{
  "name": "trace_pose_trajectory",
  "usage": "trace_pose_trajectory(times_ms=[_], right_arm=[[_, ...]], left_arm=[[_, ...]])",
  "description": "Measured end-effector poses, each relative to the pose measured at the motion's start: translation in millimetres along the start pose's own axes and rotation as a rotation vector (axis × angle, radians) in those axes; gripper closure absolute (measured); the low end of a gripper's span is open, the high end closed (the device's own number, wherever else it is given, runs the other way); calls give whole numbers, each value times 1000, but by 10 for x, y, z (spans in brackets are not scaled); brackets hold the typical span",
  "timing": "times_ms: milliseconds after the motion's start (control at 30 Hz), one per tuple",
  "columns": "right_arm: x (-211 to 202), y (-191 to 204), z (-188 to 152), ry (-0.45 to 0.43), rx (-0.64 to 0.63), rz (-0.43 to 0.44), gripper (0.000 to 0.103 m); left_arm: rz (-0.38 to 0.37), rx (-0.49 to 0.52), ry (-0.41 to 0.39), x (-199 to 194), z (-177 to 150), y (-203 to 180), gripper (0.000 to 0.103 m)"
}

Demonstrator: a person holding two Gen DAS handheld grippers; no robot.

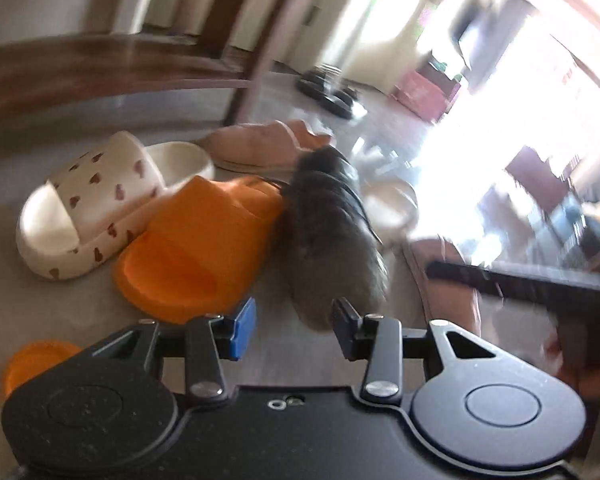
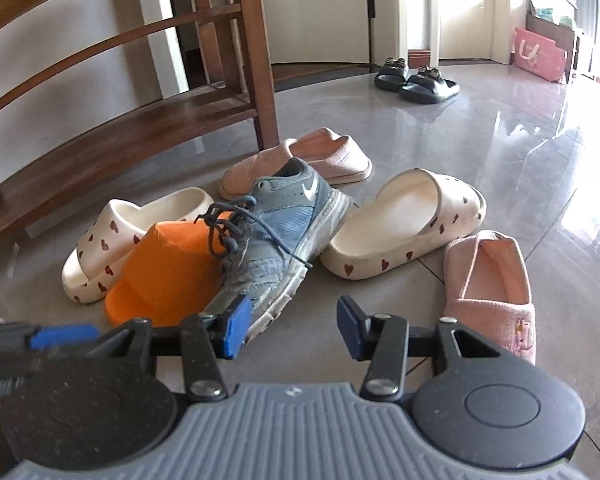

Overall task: Organize scattered shoes
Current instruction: 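Move the left gripper to the second orange slide and grasp its strap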

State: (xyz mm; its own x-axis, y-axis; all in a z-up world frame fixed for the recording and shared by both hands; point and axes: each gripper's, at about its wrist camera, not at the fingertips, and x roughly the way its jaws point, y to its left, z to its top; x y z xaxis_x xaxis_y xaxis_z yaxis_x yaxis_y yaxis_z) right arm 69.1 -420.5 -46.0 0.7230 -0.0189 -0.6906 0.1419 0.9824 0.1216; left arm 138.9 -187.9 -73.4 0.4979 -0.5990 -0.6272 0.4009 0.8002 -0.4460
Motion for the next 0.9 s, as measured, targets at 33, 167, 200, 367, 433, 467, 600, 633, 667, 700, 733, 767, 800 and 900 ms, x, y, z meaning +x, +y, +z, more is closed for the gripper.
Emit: trace_pose_trajectory(times_ms=[33, 167, 200, 367, 433, 467, 600, 633, 667, 700, 733, 767, 800, 900], right_arm=[[8, -2, 0, -1, -3, 3, 51], [23, -46, 2, 2, 7, 12, 51], [19, -63, 2, 4, 12, 14, 51], [59, -66, -35, 18, 8, 24, 51], [89, -41, -43, 22, 2, 29, 51], [108, -26, -45, 24, -2, 31, 51], [238, 68, 52, 18, -38, 41, 51], [277, 93, 92, 14, -49, 41, 51], [321, 113, 140, 10, -59, 41, 51], [334, 116, 159, 7, -61, 41, 51], [382, 130, 218, -1, -70, 36, 51], [427, 143, 274, -9, -78, 32, 51], [449, 146, 293, -10, -82, 28, 51], [547, 150, 374, -10, -74, 23, 51]], left_arm=[[11, -28, -9, 36, 17, 39, 62], [56, -144, -43, 152, 63, 188, 54], [65, -164, -47, 175, 71, 214, 54], [117, -280, -72, 323, 112, 377, 53], [142, -348, -78, 401, 103, 445, 53], [147, -386, -85, 449, 91, 481, 53], [187, -443, -122, 617, 56, 531, 53], [188, -443, -125, 618, 57, 530, 52], [192, -443, -136, 634, 54, 532, 53], [196, -435, -150, 640, 57, 527, 53], [202, -422, -163, 646, 67, 520, 53], [202, -420, -166, 643, 64, 519, 53], [195, -416, -175, 653, 76, 529, 53], [168, -432, -204, 657, 109, 562, 51]])
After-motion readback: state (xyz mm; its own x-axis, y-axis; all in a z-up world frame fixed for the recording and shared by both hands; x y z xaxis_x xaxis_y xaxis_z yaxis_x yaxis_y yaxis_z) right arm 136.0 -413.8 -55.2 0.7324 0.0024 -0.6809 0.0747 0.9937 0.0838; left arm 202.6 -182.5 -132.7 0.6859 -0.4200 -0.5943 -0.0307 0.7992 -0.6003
